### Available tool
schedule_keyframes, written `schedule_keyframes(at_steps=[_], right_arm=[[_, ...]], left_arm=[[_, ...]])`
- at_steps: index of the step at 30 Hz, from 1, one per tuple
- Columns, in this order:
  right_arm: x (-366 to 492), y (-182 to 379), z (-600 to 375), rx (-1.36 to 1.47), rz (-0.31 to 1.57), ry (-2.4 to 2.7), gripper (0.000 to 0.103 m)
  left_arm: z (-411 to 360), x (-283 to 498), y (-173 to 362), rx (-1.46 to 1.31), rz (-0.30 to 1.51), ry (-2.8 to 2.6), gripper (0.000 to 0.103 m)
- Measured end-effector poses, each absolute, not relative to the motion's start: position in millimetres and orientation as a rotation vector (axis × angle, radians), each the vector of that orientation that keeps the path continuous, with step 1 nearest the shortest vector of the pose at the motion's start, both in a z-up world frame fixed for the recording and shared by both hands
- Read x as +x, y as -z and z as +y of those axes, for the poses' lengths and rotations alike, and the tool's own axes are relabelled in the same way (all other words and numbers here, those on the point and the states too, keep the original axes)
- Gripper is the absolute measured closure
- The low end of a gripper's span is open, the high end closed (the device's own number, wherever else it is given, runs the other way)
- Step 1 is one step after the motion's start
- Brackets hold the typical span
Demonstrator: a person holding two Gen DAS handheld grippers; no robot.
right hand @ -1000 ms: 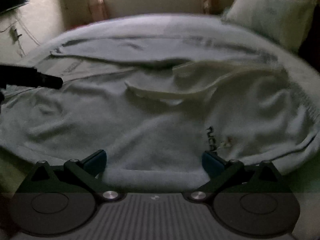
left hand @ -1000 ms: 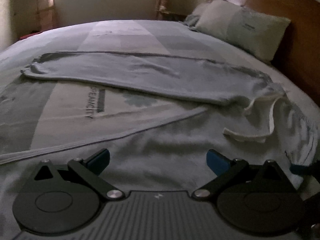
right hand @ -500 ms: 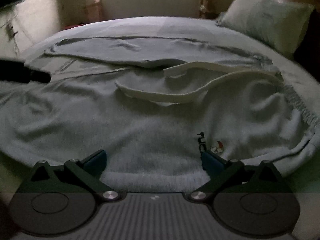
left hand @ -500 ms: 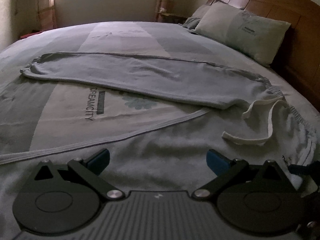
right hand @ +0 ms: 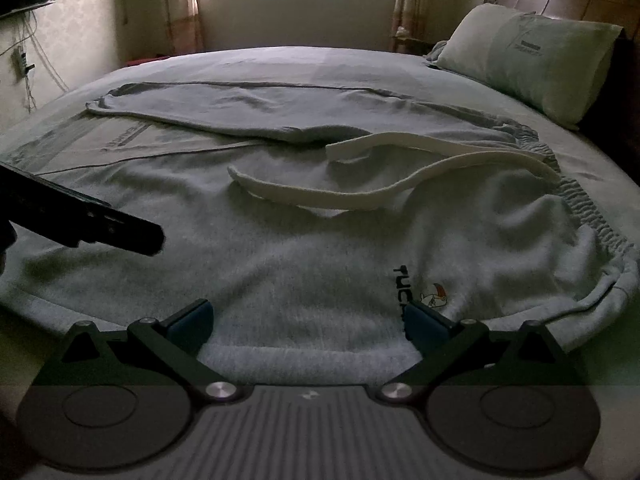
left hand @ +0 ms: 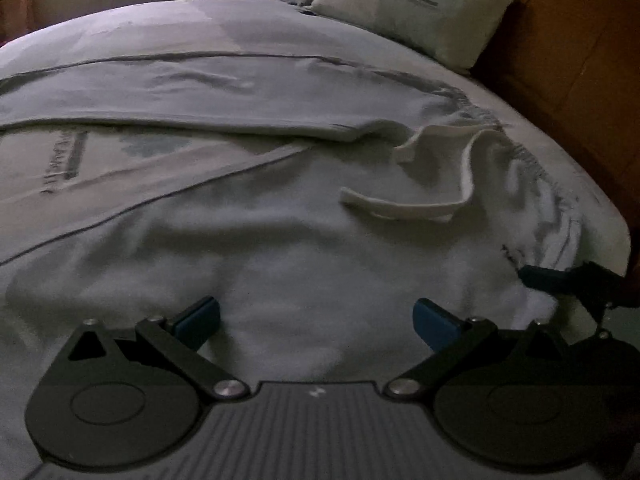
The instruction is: Fold clothes
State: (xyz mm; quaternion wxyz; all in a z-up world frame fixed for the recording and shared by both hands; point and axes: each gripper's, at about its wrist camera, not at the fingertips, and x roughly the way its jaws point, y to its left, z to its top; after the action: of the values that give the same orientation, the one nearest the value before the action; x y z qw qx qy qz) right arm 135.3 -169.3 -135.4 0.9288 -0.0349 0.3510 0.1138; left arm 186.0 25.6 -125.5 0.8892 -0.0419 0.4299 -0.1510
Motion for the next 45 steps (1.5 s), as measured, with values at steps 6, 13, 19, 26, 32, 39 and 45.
schedule_keyframes(at_steps=[6,13,19,26,32,39,45], right_arm=[[134,137,-169,-0.072,0.71,-0.23,0.0],[132,138,-167,-0.074,0.698,-0.215,0.0],[134,127,-156,-0.062,0.706,-0.269,0.0],[140,97,-116,-0.059,0.701,-0.425,0.0],[162,110,-54,-0.105,0.766,-0.544,0.0],[133,125,-52,-0.203,0.738,-0.517,0.0],[127,105,-87,-0.083,0.752,-0.494,0.0]], left_arm=[[111,185,117,-0.31,0.864,0.183,0.001],[153,179,119,-0.358,0.857,0.04,0.001],[144,169,100,-0.253,0.832,0.003,0.001],[183,155,82,-0.339,0.737,-0.105,0.001],[193,156,85,-0.397,0.709,-0.118,0.001],[174,160,83,-0.359,0.713,-0.071,0.001],[156,165,82,-0.32,0.721,-0.03,0.001]])
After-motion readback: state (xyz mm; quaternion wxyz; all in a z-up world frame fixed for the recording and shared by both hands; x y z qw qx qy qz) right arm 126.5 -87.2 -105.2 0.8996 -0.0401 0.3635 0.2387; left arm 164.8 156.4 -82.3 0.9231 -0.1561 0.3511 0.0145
